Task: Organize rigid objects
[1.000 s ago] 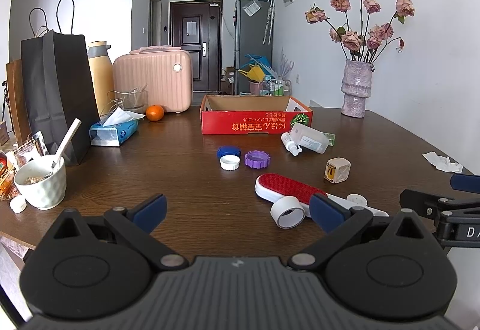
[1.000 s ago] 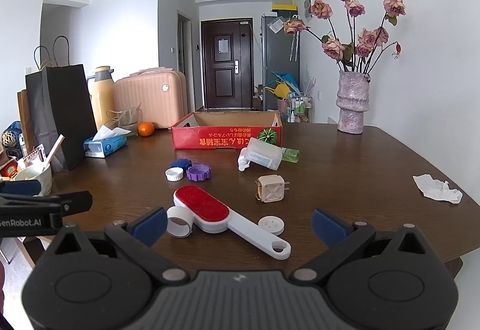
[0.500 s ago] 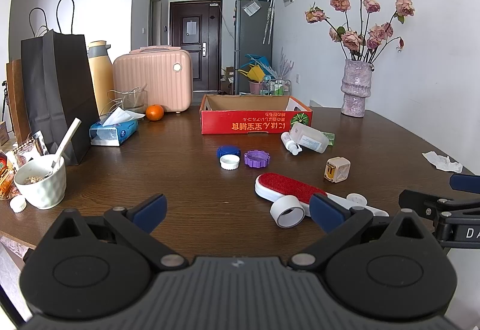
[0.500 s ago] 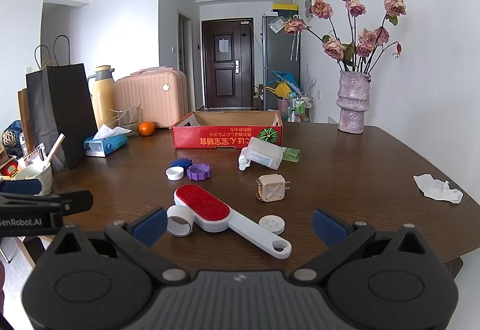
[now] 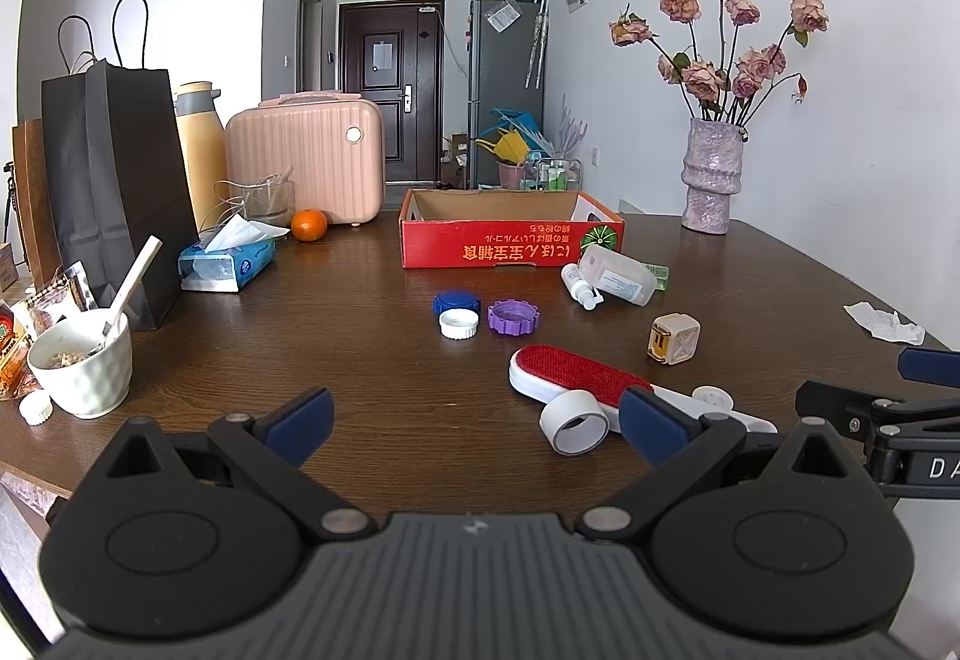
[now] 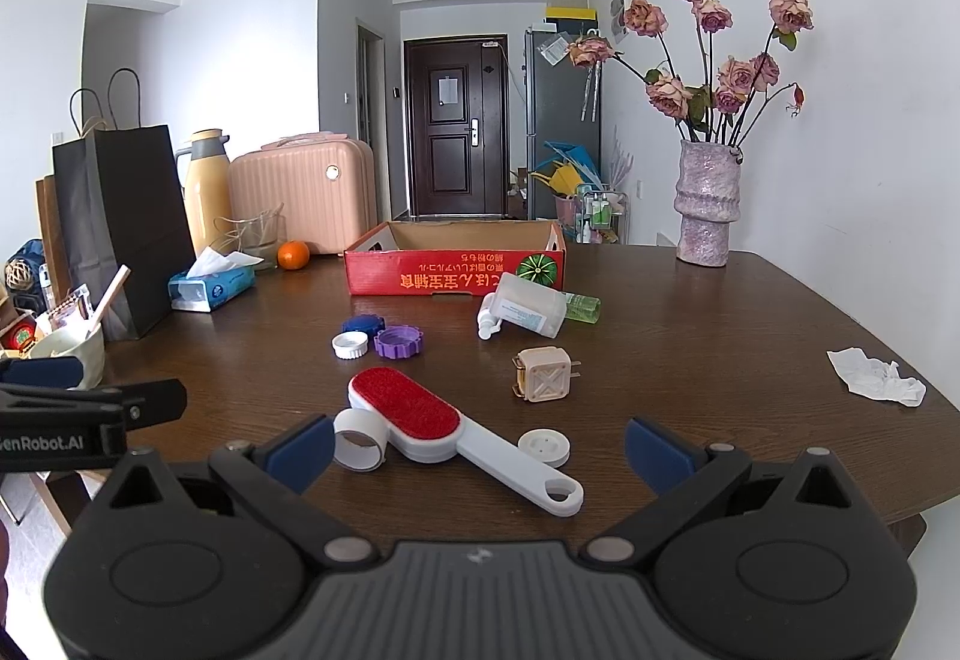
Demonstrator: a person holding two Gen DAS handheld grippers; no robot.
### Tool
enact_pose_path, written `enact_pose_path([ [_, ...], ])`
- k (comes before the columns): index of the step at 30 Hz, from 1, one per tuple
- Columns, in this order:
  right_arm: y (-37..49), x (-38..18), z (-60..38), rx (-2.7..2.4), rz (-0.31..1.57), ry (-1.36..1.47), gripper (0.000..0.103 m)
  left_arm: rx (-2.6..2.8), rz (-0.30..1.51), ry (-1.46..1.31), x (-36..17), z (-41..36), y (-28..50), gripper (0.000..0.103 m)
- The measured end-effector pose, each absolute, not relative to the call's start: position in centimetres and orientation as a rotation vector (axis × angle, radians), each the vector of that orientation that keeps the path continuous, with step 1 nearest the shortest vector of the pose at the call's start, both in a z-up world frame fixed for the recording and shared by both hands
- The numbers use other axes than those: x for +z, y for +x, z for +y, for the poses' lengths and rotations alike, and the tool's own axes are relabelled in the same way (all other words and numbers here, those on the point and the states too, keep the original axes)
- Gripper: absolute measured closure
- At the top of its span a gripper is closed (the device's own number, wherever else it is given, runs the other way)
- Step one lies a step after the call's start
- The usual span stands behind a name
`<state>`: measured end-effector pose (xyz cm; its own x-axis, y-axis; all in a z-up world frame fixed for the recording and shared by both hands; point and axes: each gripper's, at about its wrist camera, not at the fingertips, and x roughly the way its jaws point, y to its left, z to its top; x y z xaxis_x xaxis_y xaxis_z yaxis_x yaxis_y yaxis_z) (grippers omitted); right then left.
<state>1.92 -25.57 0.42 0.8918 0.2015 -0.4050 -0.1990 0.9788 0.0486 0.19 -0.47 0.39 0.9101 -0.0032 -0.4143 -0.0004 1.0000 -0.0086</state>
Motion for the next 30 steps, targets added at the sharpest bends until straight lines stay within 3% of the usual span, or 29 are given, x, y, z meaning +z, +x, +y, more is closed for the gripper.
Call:
enact_pose_path([
  [30, 3.3, -0.3, -25.7, 0.194, 0.447, -0.016, 0.0, -0.028, 0.471, -0.023, -0.4, -1.1, 2.4, 0.0],
])
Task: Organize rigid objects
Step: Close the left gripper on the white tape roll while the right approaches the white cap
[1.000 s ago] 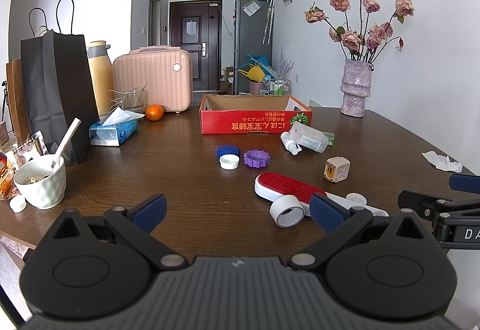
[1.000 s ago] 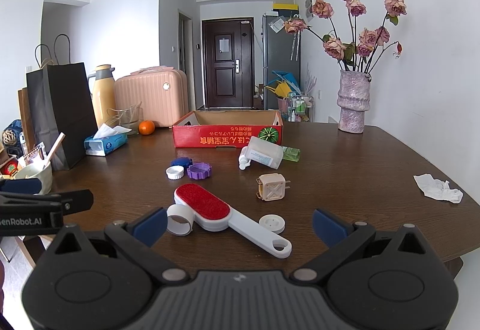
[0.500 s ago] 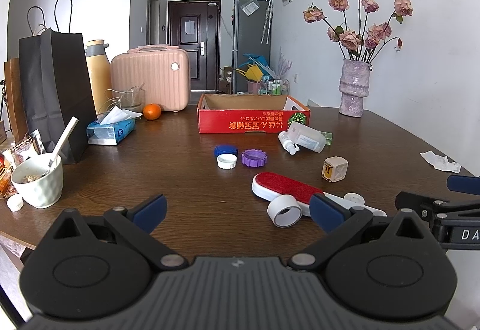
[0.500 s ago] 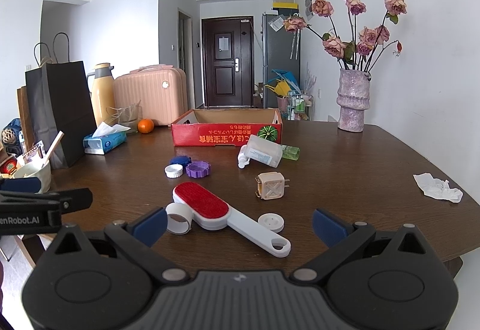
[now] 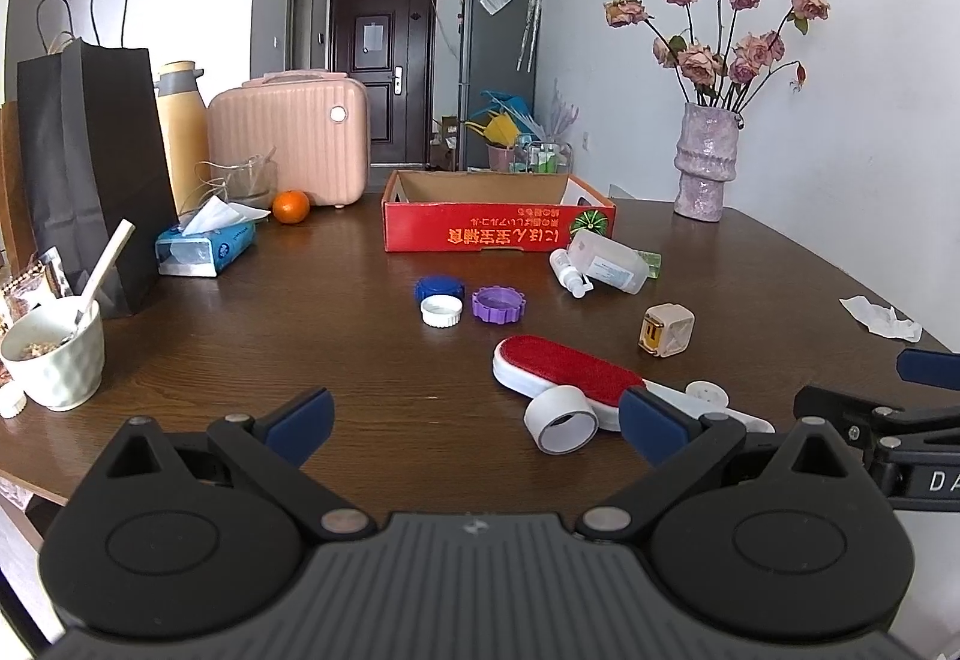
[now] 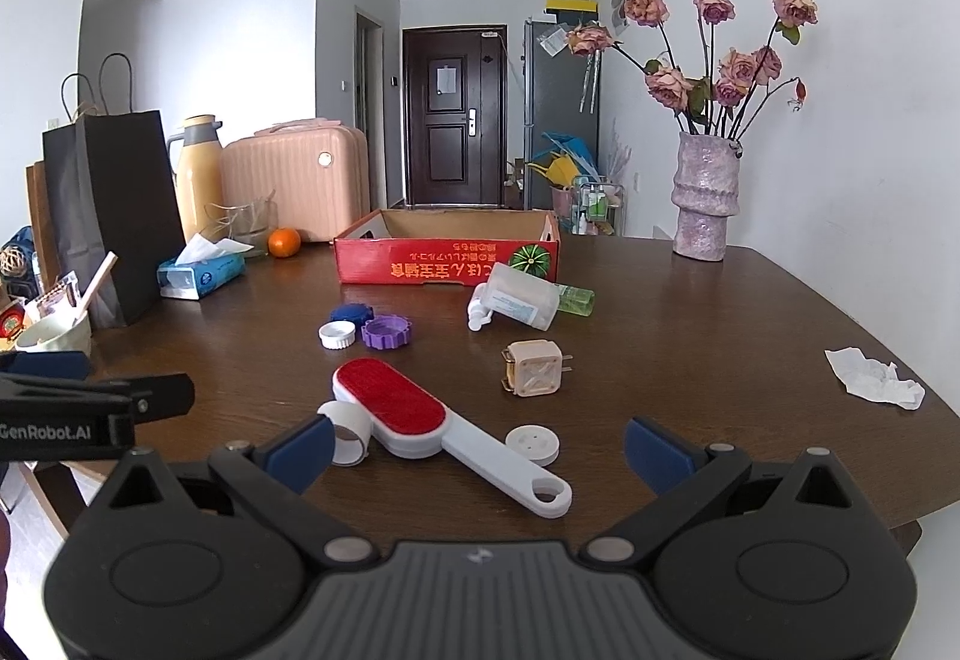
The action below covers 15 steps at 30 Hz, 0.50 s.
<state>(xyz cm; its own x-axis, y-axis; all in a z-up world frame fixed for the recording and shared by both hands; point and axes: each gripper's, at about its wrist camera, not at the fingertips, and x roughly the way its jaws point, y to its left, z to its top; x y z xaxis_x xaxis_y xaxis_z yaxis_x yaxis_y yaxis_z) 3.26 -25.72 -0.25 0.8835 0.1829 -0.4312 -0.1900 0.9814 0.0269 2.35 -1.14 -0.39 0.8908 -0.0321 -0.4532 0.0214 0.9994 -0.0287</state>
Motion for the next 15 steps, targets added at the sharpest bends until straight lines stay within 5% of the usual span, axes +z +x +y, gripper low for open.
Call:
enact_pose_path([
  [15, 5.2, -0.8, -26.2, 0.166, 0.483, -0.016, 0.0, -0.043, 0.508, -0.004, -1.1, -1.9, 4.7, 0.0],
])
